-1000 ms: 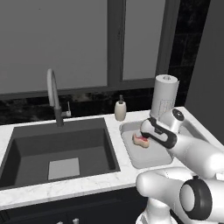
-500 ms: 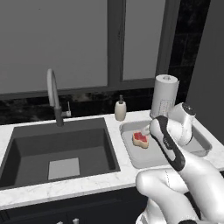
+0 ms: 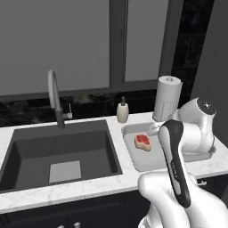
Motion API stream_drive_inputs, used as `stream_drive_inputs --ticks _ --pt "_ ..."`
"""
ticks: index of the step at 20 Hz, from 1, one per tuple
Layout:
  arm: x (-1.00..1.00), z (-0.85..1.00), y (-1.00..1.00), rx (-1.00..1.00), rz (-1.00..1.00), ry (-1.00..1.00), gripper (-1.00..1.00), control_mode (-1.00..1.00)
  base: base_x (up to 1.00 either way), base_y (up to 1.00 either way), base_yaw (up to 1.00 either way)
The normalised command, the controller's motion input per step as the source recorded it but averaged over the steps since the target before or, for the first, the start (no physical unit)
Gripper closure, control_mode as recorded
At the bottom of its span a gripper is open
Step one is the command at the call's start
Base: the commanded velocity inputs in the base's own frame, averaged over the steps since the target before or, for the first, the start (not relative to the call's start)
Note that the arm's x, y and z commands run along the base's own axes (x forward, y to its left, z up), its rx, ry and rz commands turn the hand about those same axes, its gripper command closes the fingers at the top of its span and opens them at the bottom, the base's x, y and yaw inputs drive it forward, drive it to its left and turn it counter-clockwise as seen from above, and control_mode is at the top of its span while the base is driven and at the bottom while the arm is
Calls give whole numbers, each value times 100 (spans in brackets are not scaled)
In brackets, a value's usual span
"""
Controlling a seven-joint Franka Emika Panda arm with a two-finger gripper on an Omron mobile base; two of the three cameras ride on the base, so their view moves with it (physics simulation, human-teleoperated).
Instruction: Place one tomato and one steak in each tupperware on the nearby counter, to pack two identical lunches.
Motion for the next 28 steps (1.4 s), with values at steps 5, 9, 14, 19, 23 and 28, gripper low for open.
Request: stream_drive_inputs --ticks 5,9,14,19,23,28 --pt "-77 61 47 -20 -4 -12 -100 -100 0 0 0" --pt "-100 2 4 -12 -5 -17 -100 -100 0 0 0" --pt "-100 -17 -75 3 -10 -11 -100 -100 0 0 0" --pt "0 0 0 0 0 0 -100 100 -100 -38 -3" --pt "0 0 0 0 0 0 -100 100 -100 -13 1" --pt "0 0 0 0 0 0 -100 100 -86 -70 -4"
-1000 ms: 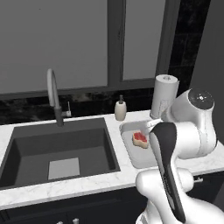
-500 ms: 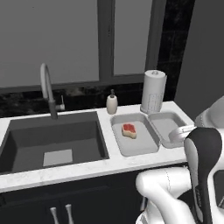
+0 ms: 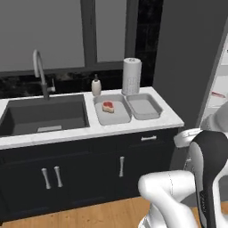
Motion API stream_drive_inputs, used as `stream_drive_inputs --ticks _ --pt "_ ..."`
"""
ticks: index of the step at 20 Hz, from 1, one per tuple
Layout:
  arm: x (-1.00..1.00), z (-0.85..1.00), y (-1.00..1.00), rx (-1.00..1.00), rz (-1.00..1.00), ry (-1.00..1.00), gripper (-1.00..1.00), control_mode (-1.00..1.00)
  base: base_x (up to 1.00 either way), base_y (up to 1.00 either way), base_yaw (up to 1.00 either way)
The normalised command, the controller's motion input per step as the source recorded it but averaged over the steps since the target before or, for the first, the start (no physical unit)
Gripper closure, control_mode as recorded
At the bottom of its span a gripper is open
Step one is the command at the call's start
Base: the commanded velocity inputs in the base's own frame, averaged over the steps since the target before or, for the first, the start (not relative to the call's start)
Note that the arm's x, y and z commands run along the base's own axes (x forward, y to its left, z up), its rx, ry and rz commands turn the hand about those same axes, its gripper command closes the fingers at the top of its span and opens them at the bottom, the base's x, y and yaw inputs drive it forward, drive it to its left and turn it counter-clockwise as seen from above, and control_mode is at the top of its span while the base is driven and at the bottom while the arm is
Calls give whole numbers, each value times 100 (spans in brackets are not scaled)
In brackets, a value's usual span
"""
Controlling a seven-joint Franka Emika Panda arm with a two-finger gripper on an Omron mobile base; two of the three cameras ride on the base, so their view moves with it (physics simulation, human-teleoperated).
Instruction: Place one tomato and one steak in each tupperware on the nearby counter, to pack two identical lunches.
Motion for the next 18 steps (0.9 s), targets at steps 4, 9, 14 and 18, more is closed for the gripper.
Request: stream_drive_inputs --ticks 4,9,14,18 --pt "0 0 0 0 0 0 -100 100 -14 -97 -6" --pt "0 0 0 0 0 0 -100 100 0 -99 -6" --pt "0 0 0 0 0 0 -100 100 0 -86 -6" --pt "0 0 0 0 0 0 -100 100 1 -77 -5"
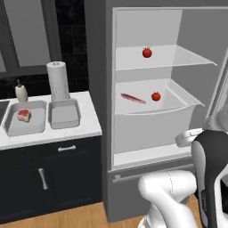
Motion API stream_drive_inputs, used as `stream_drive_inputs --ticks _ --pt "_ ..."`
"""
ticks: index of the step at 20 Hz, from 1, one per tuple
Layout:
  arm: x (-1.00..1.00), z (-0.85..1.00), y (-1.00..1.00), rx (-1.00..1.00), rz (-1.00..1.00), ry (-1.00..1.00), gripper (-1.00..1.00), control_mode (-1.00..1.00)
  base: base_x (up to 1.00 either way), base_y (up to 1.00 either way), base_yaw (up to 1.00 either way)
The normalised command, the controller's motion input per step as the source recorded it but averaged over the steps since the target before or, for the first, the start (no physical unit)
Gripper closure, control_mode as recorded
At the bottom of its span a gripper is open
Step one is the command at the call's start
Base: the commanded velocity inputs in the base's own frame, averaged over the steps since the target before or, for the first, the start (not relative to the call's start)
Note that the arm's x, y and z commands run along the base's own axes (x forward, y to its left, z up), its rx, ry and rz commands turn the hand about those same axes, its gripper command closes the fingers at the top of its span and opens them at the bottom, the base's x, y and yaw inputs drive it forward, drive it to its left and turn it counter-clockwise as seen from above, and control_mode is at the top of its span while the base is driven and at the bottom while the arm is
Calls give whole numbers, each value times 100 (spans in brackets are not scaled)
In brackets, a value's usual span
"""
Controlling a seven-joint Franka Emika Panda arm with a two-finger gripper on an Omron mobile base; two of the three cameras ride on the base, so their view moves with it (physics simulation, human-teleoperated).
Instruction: Place one tomato and one steak in each tupperware on the nearby counter, to pack two identical lunches.
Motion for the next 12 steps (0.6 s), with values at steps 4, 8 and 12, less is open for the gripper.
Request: stream_drive_inputs --ticks 4,8,12 --pt "0 0 0 0 0 0 -100 100 7 -60 -4" --pt "0 0 0 0 0 0 -100 100 33 -28 0" --pt "0 0 0 0 0 0 -100 100 77 -11 0"
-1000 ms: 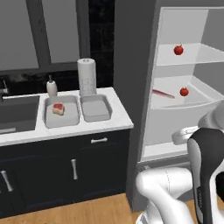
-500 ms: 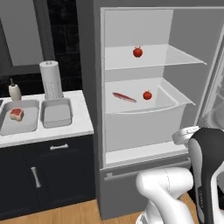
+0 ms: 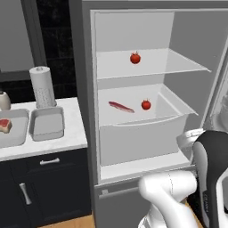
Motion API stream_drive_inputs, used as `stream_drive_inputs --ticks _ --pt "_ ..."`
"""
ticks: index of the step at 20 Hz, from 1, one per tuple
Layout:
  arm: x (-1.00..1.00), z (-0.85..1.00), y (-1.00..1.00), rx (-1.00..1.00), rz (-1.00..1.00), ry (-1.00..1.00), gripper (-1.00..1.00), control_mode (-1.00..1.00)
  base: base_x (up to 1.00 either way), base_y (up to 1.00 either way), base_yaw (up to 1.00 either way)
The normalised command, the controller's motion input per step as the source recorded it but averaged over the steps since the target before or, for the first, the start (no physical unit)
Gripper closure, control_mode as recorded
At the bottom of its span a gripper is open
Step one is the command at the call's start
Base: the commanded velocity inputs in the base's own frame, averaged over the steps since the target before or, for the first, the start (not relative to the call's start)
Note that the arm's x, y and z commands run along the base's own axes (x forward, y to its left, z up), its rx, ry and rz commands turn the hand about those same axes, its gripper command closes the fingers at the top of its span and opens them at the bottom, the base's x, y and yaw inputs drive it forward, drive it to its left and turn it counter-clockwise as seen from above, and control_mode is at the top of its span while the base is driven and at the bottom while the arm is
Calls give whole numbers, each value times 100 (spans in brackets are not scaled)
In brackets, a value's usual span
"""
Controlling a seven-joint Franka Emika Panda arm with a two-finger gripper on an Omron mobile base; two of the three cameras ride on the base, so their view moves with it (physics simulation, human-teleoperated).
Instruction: Place one tomato and one steak in each tupperware on the nearby counter, to pack two identical lunches.
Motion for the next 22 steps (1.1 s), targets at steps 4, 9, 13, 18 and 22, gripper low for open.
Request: stream_drive_inputs --ticks 4,9,13,18,22 --pt "20 -5 0 0 0 0 -100 -100 56 0 0" --pt "87 -31 -6 2 0 -1 -100 -100 0 0 0" --pt "97 -31 -17 4 -1 -3 -100 -100 0 0 0" --pt "76 -38 -29 2 0 -9 -100 -100 0 0 0" --pt "86 -31 -18 4 0 -10 -100 -100 0 0 0"
